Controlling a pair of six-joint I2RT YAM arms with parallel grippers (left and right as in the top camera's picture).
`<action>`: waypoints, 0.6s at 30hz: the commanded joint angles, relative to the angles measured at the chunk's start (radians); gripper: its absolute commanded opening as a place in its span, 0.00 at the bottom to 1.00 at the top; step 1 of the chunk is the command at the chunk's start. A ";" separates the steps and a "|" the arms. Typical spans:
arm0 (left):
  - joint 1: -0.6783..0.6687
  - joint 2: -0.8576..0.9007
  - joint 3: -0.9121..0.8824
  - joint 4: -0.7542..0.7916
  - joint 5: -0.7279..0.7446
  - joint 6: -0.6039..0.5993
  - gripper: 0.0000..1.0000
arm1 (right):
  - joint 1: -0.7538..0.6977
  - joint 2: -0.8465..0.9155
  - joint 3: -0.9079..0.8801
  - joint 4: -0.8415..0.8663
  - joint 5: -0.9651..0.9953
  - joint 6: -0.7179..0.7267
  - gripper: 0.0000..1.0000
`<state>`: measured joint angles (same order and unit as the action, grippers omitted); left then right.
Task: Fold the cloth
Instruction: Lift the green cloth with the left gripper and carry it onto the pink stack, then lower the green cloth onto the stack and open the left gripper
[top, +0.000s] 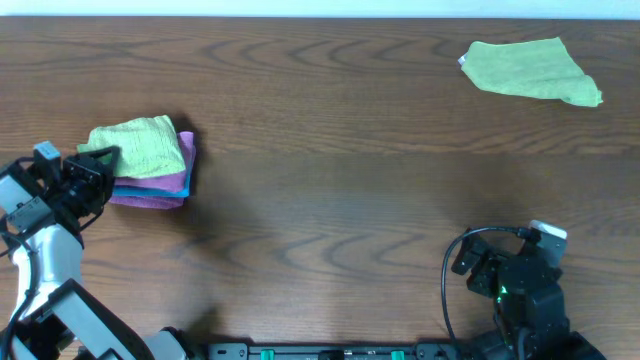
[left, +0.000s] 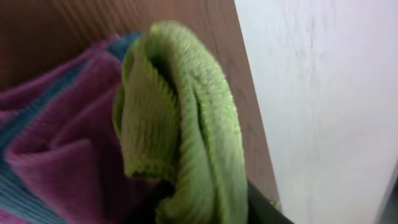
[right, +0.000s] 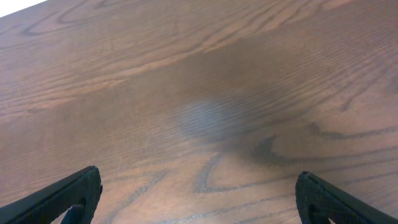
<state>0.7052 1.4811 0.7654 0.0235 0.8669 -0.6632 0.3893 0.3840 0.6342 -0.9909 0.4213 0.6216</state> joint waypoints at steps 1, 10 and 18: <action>0.008 0.010 0.021 0.000 -0.011 0.013 0.48 | -0.006 -0.004 -0.003 -0.001 0.016 0.017 0.99; 0.010 0.010 0.021 0.001 -0.011 0.013 0.86 | -0.006 -0.004 -0.003 -0.001 0.016 0.017 0.99; 0.053 0.009 0.021 -0.011 0.025 0.012 0.95 | -0.006 -0.004 -0.003 -0.001 0.016 0.017 0.99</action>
<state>0.7341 1.4815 0.7658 0.0208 0.8650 -0.6567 0.3893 0.3840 0.6342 -0.9909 0.4213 0.6216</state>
